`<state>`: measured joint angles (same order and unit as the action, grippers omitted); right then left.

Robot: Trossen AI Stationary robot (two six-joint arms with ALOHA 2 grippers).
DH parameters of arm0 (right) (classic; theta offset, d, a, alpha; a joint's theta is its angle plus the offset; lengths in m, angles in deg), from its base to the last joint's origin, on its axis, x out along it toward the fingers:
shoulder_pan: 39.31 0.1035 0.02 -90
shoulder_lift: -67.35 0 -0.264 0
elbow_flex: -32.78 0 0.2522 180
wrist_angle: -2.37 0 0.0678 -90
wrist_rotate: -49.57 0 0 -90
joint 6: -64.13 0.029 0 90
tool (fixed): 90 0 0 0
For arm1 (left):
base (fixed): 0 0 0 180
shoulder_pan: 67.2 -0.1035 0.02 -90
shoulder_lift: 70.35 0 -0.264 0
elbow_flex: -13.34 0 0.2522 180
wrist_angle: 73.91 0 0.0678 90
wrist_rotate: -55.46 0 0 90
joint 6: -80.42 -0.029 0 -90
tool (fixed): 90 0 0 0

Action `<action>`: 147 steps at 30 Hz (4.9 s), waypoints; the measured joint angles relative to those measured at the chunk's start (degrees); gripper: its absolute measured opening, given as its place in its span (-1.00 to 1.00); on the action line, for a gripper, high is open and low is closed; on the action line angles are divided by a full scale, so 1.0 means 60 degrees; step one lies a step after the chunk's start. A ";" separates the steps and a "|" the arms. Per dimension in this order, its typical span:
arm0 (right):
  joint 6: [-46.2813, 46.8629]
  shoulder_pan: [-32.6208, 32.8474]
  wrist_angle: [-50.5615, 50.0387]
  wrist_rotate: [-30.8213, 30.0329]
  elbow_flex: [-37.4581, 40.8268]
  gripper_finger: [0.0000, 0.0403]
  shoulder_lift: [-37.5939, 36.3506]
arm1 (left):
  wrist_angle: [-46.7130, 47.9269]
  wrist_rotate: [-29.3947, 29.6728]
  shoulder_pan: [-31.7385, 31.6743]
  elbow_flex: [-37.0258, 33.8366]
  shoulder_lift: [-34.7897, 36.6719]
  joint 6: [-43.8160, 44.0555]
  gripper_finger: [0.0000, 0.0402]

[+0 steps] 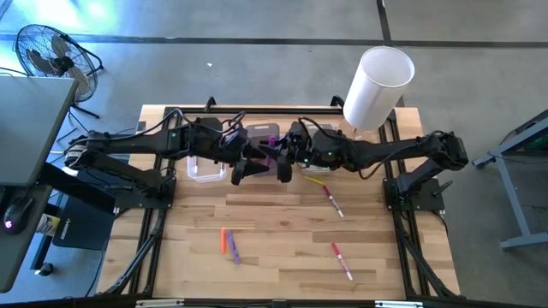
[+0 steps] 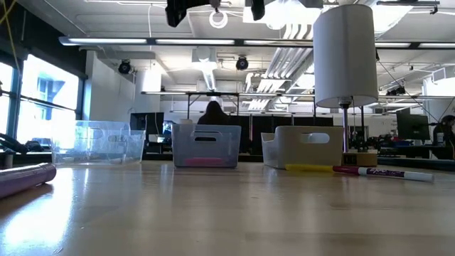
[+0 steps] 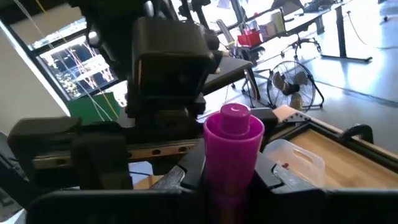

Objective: Pick & Place Markers
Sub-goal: Put the pink highlighter pen into the gray bin, then put the orange pen into the black bin

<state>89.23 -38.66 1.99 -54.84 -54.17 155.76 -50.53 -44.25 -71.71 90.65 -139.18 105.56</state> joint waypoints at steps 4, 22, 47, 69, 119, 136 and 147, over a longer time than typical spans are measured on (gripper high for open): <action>0.0224 -0.0205 -0.0568 -0.0185 0.0000 -0.76 -0.0377 | 0.0454 0.0714 0.0000 0.0000 0.0532 -0.0238 0.25; 0.4661 -0.1914 -0.8817 -0.3016 0.0004 -0.76 -0.0167 | 0.4923 0.2392 0.0004 0.0007 0.2760 -0.0149 -0.04; 0.2798 -0.1528 -0.9546 -0.2031 0.0007 -0.34 -0.0291 | 0.4841 0.2002 0.0004 0.0000 0.2483 -0.0214 -0.04; 0.0958 0.0335 -0.4634 -0.1510 0.4477 -0.89 -0.4634 | 0.5562 0.5256 0.2904 0.0040 0.0224 0.5325 -0.04; 0.5271 0.6413 -0.4589 -0.4866 0.4980 -1.00 -0.4957 | 0.6080 0.1299 0.6710 0.0007 -0.5462 1.4062 -0.04; 0.5214 0.6396 -0.4610 -0.4758 0.4980 -1.00 -0.4960 | 0.6043 0.1398 0.6696 0.0033 -0.5866 1.3740 -0.31; 0.5094 0.6393 -0.4612 -0.4687 0.4976 -1.00 -0.4960 | 0.6202 0.1144 0.6773 0.0023 -0.5810 1.3830 -0.80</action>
<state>119.79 -0.30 -25.69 -82.96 -24.31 126.00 -13.32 -37.38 -31.08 90.79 -174.04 188.55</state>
